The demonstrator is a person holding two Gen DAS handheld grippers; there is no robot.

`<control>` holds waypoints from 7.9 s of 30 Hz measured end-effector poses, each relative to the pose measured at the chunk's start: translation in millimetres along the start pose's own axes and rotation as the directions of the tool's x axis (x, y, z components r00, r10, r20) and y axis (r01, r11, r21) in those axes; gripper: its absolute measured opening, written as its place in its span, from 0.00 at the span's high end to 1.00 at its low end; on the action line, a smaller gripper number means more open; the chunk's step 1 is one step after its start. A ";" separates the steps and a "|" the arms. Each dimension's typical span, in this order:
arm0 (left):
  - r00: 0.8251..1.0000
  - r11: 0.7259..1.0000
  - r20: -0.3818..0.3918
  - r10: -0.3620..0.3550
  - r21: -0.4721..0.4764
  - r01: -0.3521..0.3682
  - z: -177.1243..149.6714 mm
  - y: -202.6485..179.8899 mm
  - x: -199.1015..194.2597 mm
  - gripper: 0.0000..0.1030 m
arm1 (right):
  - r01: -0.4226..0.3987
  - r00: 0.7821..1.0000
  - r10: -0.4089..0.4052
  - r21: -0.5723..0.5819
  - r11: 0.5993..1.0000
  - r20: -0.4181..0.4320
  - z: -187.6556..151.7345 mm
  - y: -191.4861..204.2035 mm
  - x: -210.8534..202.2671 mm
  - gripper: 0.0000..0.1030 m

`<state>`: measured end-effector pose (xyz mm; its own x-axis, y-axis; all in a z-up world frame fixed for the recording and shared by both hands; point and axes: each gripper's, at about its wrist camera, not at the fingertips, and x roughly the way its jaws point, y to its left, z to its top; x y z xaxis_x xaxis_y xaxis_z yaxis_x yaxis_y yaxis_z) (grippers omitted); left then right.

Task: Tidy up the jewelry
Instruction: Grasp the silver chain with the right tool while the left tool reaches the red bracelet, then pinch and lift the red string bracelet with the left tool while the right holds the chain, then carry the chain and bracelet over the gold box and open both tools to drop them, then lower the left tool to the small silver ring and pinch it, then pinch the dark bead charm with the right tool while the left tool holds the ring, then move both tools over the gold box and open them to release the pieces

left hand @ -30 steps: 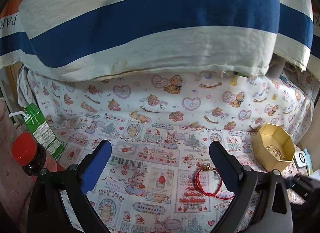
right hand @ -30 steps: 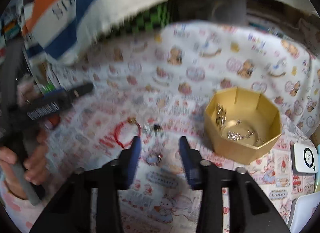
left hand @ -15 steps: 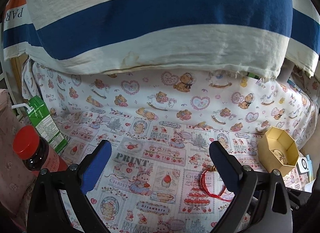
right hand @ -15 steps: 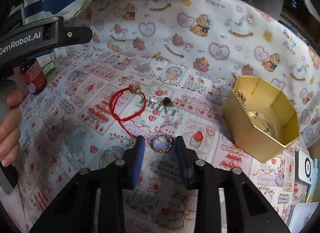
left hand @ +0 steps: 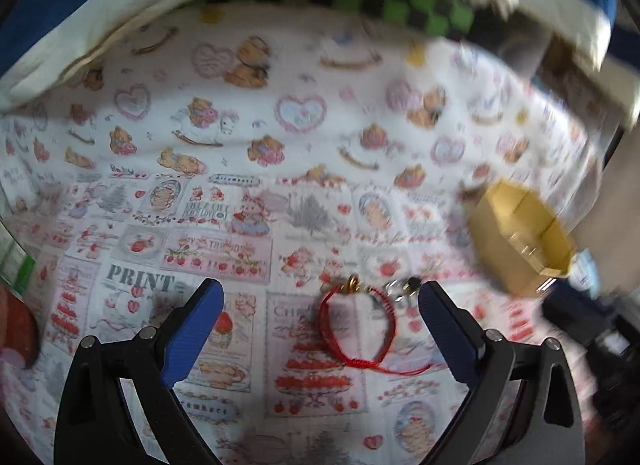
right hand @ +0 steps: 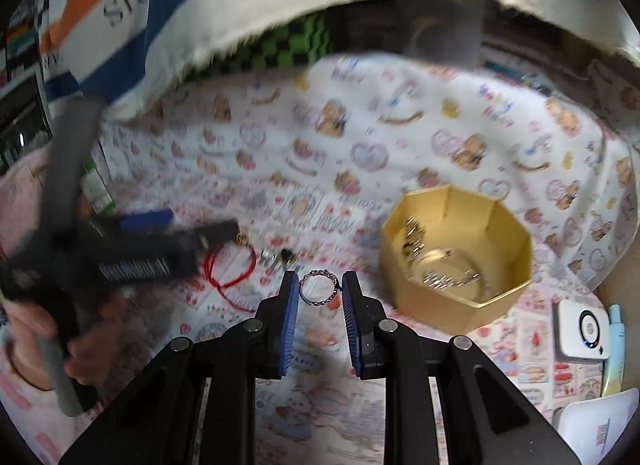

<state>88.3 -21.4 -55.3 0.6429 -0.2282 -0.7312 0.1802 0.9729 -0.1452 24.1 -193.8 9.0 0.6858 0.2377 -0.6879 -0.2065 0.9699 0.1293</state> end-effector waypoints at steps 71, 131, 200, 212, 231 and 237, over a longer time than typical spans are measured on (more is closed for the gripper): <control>0.915 0.946 0.239 -0.325 0.077 0.316 49.5 -114.1 -58.7 0.98 | -0.109 0.972 0.023 0.360 0.926 0.234 10.5 -115.6 -43.5 0.77; 0.973 0.982 -0.178 -0.146 0.090 0.164 7.1 -42.2 22.3 0.85 | 0.032 0.988 -0.071 0.269 0.963 0.137 -9.7 -60.7 -15.5 0.18; 0.996 0.994 -0.012 -0.083 -0.071 0.082 27.4 25.5 -45.1 0.88 | 0.047 0.953 -0.032 0.040 0.998 -0.303 25.1 39.2 108.6 0.77; 0.988 0.993 0.127 -0.085 -0.075 0.095 28.0 15.5 -71.8 0.88 | 0.026 0.981 -0.041 -0.081 0.996 -0.192 -1.1 33.7 55.9 0.91; 0.947 0.996 0.310 -0.079 0.057 0.064 5.5 -26.8 -82.2 0.88 | 0.110 0.952 -0.085 -0.068 0.992 0.294 -9.4 -21.4 -37.5 0.91; 0.937 0.993 0.350 -0.025 0.119 -0.018 -0.1 -32.3 -73.1 0.88 | 0.070 0.936 -0.068 0.008 0.998 0.346 -4.9 -44.3 -54.3 0.91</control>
<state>35.4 -36.1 2.8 0.8580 -0.2511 -0.4481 0.2559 0.9654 -0.0511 -7.4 -249.9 37.1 0.8975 0.1747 -0.4050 -0.1524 0.9845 0.0869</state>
